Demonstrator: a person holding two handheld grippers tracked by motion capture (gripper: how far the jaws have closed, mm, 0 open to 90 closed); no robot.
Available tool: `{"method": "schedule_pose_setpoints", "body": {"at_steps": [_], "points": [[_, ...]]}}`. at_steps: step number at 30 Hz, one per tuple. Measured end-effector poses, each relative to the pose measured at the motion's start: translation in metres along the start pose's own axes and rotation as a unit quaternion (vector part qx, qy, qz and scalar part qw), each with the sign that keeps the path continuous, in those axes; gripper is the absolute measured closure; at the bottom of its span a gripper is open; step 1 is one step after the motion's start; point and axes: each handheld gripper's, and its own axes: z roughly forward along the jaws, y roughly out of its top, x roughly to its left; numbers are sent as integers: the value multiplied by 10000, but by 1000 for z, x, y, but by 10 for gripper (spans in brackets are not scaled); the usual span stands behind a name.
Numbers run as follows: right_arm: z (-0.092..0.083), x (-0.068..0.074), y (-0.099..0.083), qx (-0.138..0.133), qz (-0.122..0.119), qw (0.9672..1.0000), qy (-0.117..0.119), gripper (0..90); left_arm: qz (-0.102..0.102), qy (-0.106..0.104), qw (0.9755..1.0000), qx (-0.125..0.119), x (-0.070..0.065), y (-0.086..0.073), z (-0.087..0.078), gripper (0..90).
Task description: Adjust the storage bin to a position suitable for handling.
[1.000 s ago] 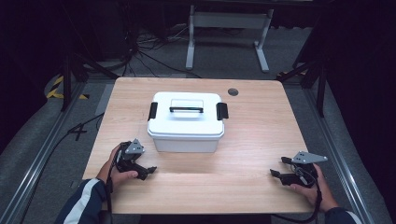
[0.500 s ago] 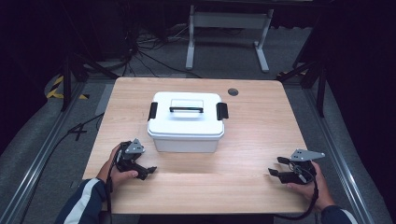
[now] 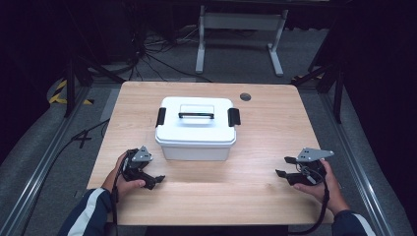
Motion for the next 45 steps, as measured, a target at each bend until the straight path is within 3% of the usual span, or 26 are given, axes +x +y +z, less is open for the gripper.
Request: {"method": "schedule_pose_setpoints", "body": {"at_steps": [17,35,45], "points": [[8,7,54,-244,-451,9984,242,405,9,3,10000,8,0,0,0,1],[-11,6,117,-129,-971,9952,20,427,-10,-1,10000,25,0,0,-1,3],[-18,10,142,-138,-1205,9926,57,447,-11,-2,10000,25,0,0,-1,2]]}}
